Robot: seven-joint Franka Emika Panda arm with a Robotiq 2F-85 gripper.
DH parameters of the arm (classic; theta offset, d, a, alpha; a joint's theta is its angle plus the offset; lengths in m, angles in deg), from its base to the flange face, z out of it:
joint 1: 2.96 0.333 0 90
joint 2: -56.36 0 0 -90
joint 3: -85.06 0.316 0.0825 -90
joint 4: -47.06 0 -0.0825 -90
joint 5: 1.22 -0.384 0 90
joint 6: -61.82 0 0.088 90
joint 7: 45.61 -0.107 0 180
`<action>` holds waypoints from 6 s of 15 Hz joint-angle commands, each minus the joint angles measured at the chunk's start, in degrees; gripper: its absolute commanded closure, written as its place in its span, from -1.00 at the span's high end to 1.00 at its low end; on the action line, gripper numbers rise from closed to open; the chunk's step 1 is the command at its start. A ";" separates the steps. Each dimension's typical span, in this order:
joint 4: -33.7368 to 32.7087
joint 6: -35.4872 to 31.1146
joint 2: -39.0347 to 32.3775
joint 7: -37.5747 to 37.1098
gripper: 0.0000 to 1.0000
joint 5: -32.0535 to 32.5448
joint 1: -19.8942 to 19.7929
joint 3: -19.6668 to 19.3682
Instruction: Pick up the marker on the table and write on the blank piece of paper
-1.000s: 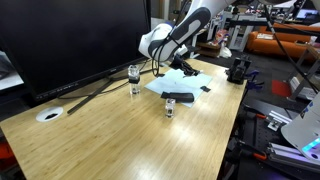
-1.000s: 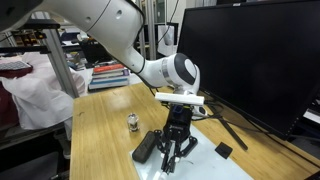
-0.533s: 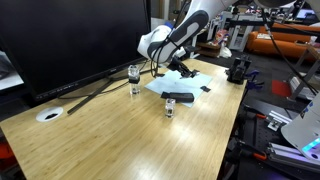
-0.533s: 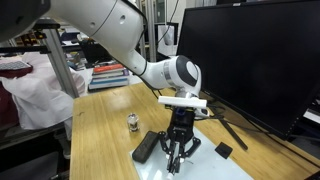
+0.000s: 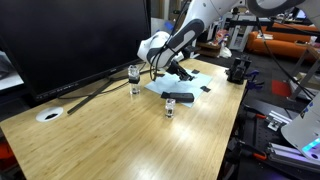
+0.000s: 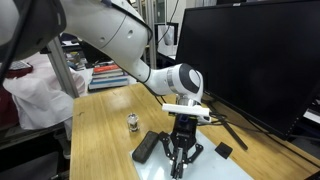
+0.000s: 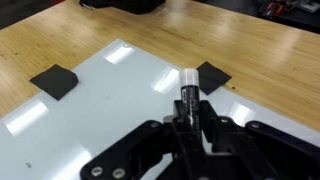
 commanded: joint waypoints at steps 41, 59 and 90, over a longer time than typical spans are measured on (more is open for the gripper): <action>-10.33 8.95 -9.34 7.27 -0.90 3.74 2.06 -0.18; -8.56 10.03 -10.18 6.77 -0.90 3.25 -2.33 -1.06; 23.05 4.48 11.14 11.49 -0.90 -1.48 -2.99 6.69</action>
